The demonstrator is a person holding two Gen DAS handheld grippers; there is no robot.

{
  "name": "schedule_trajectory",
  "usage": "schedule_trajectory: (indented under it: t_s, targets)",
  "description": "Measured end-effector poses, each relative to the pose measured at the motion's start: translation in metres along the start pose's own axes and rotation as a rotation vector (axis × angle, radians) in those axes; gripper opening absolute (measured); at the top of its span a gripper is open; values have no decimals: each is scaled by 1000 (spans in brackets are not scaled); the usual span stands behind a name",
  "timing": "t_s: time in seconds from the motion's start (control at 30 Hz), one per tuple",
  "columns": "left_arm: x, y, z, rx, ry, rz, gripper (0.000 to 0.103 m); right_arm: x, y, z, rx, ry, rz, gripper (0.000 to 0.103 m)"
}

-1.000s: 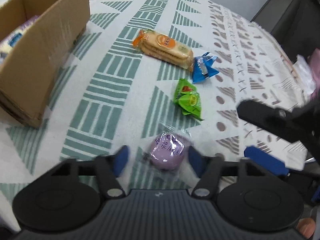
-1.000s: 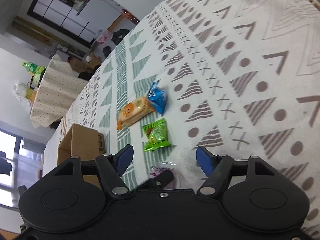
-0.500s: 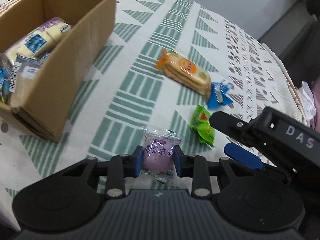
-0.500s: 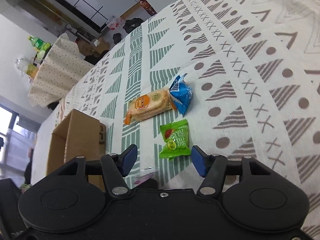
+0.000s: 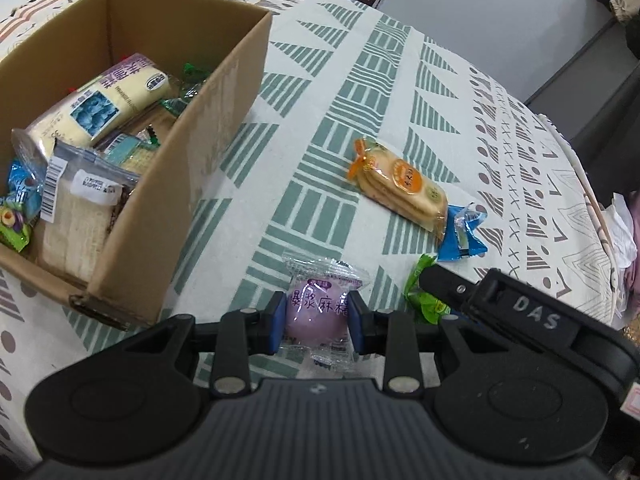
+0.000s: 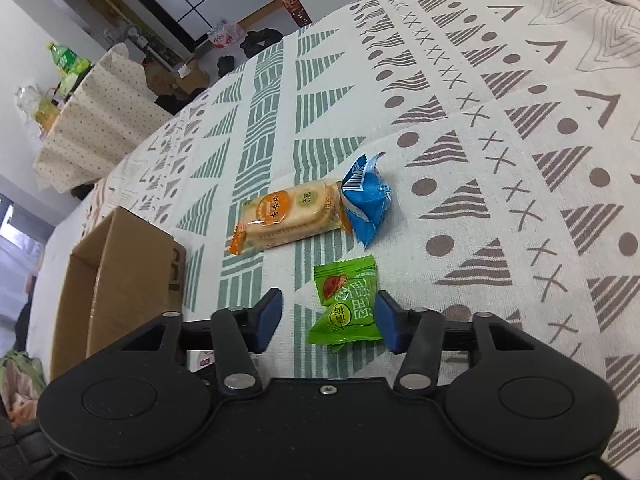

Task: Organize snacks
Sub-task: 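Close the left tool on the purple packet while the right tool grasps the green packet, then carry both packets over the box and open both tools to drop them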

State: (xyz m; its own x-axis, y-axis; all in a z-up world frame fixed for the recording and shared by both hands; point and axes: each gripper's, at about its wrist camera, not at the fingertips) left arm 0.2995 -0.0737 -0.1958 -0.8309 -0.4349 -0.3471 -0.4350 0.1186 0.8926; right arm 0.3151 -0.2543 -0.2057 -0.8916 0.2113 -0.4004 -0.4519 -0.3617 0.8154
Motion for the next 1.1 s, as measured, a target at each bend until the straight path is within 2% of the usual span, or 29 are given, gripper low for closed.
schedule_trajectory:
  t_s: [0.1, 0.13, 0.47, 0.87, 1.1]
  targets:
    - [1, 2, -1, -12, -13, -3, 31, 2, -7, -3, 11, -3, 27, 25]
    - [1, 3, -1, -16, -13, -5, 31, 2, -6, -5, 0, -9, 23, 23]
    - [-1, 25, -6, -31, -11, -52, 31, 2, 22, -3, -66, 25, -20, 22]
    - [-8, 66, -12, -25, -18, -129, 31, -5, 58, 12, -181, 42, -141, 22]
    - [-12, 88, -4, -22, -2, -164, 31, -4, 70, 25, -230, 75, -175, 22]
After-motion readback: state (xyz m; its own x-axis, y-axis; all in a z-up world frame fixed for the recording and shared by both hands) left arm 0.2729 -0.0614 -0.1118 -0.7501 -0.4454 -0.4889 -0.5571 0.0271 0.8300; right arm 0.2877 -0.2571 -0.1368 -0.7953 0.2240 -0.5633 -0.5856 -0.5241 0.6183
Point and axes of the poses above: each gripper's, at about its wrist camera, not at the fingertips, and y roughly against the way its jaws point, z to its left, x to its underside, and after that the axes turned 1 degree about z, right-handed
